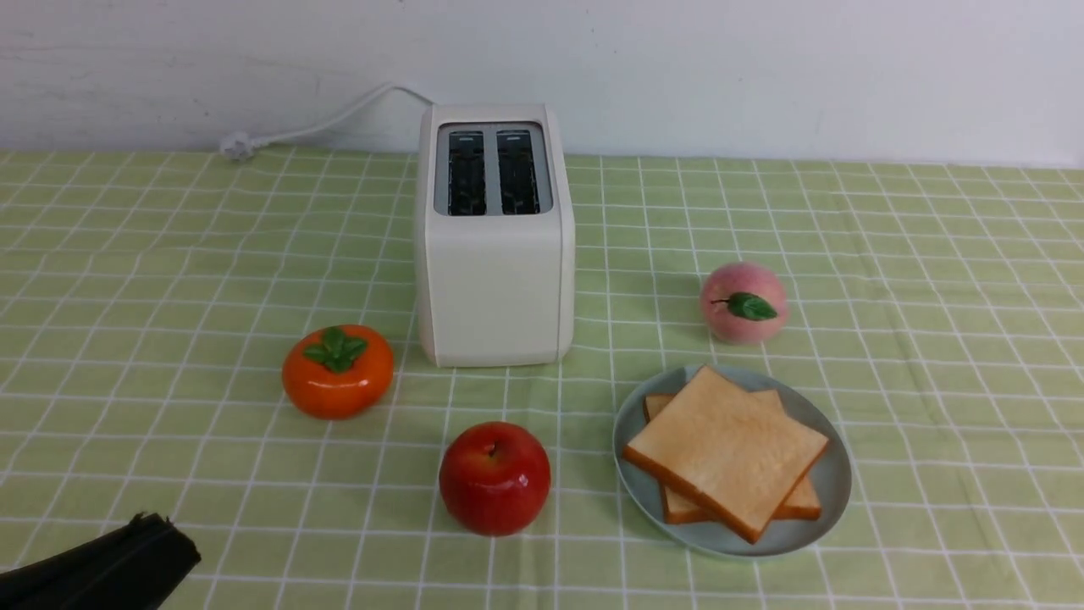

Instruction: Take toasted bread from bread machine on green coffee tablecloth place on plate.

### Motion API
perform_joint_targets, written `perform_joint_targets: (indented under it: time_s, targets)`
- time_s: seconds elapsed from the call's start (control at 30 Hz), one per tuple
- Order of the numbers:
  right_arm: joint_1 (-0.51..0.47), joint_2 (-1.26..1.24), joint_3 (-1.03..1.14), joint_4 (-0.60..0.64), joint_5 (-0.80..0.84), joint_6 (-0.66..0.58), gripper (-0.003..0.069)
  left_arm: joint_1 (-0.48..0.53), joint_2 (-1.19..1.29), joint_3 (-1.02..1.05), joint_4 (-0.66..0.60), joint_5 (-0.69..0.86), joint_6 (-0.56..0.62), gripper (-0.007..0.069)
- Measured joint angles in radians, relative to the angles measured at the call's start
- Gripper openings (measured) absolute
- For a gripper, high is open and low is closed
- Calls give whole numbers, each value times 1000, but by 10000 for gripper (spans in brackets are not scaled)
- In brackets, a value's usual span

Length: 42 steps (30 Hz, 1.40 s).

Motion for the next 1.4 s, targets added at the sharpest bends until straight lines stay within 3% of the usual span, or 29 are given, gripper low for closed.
perform_joint_targets:
  time_s: [0.17, 0.43, 1.03, 1.2, 1.27, 1.4]
  targets:
    - [0, -180, 132, 7, -45, 51, -3, 0, 0, 0, 0, -3, 0, -11]
    - [0, -269, 318, 41, -316, 66, 0, 0, 0, 0, 0, -3, 0, -5]
    - [0, -304, 457, -14, -305, 66, 15, 0, 0, 0, -1, -3, 0, 4]
    - [0, -407, 555, -76, -508, 66, -6, 0, 0, 0, -1, 0, 0, 4]
    - [0, -511, 695, -120, -639, 66, -8, 0, 0, 0, -1, 0, 0, 4]
    - [0, -577, 830, -161, -725, 66, -8, 0, 0, 0, -1, 0, 0, 8]
